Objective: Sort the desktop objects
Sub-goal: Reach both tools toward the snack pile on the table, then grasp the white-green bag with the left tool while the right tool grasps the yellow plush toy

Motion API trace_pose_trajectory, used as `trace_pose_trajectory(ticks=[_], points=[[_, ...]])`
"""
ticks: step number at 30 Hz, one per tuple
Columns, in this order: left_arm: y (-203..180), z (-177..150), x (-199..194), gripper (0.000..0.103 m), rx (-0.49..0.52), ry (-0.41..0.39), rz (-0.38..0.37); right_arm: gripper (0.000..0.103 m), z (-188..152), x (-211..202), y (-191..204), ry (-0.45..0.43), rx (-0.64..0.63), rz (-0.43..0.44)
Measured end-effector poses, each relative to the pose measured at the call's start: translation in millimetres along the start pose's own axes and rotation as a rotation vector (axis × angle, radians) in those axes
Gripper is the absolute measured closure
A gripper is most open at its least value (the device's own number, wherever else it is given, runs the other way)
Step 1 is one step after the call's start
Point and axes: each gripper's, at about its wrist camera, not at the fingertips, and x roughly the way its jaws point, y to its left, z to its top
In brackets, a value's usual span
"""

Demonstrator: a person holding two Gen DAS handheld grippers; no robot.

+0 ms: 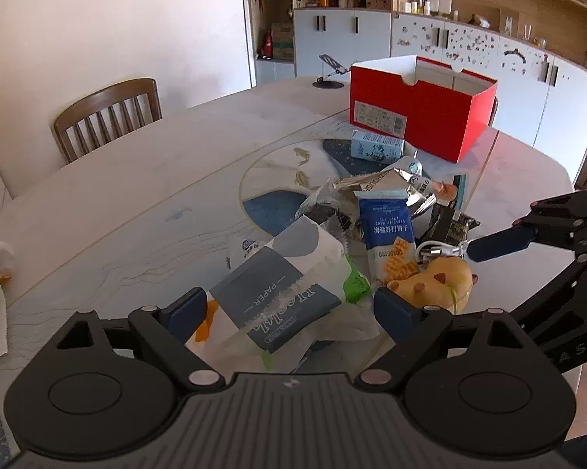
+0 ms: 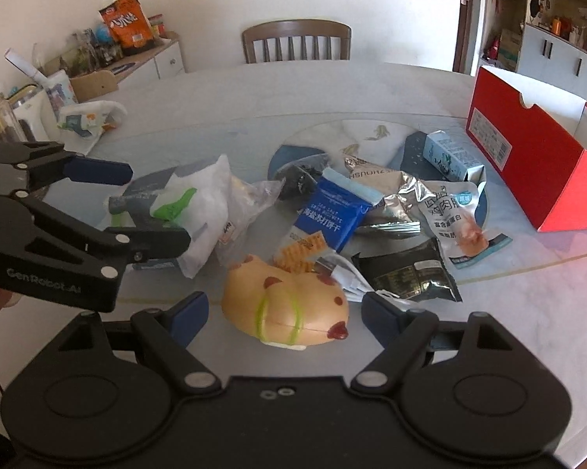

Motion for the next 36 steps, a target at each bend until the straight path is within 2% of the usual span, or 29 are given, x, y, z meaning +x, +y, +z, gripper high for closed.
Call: trace_pose_trajectory(ticks=[3, 7, 10, 12, 13, 15, 17, 18, 21, 23, 36], points=[[0.9, 0.0, 1.5, 0.022, 0.000, -0.009, -0.021, 0.019, 1.7, 4.2, 2.1, 0.004, -0.001, -0.016], [1.3, -1.5, 3.1, 0.029, -0.008, -0.009, -0.048, 0.020, 2.4, 10.0, 3.4, 0.022, 0.004, -0.021], [3.5, -1.4, 2.5, 0.041, -0.020, -0.015, -0.065, 0.029, 2.2, 11.9, 5.5, 0.029, -0.005, -0.021], [4.2, -1.0, 1.8, 0.053, -0.025, -0.023, -0.072, 0.029, 2.9, 11.7, 6.5, 0.031, -0.005, -0.023], [4.1, -0.8, 0.7, 0.055, -0.025, -0.029, -0.070, 0.030, 3.4, 11.5, 6.9, 0.033, -0.004, -0.023], [3.3, -0.8, -1.8, 0.070, -0.021, -0.043, -0.069, 0.031, 3.4, 10.8, 7.1, 0.034, -0.006, -0.022], [2.2, -0.3, -3.1, 0.076, -0.017, -0.049, -0.064, 0.032, 4.3, 9.3, 8.4, 0.029, -0.015, -0.024], [2.1, -0.3, -3.7, 0.084, -0.017, -0.052, -0.062, 0.034, 4.3, 8.5, 9.3, 0.026, -0.024, -0.025], [3.9, 1.2, -5.7, 0.091, -0.033, -0.061, -0.053, 0.035, 5.0, 5.5, 10.3, 0.018, -0.035, -0.028], [5.5, 1.7, -8.5, 0.094, -0.047, -0.070, -0.053, 0.036, 5.3, 2.5, 10.2, 0.014, -0.037, -0.033], [1.5, 11.0, -33.4, 0.095, -0.079, -0.099, -0.025, 0.037, 11.9, -27.3, 2.4, -0.023, -0.059, -0.047]])
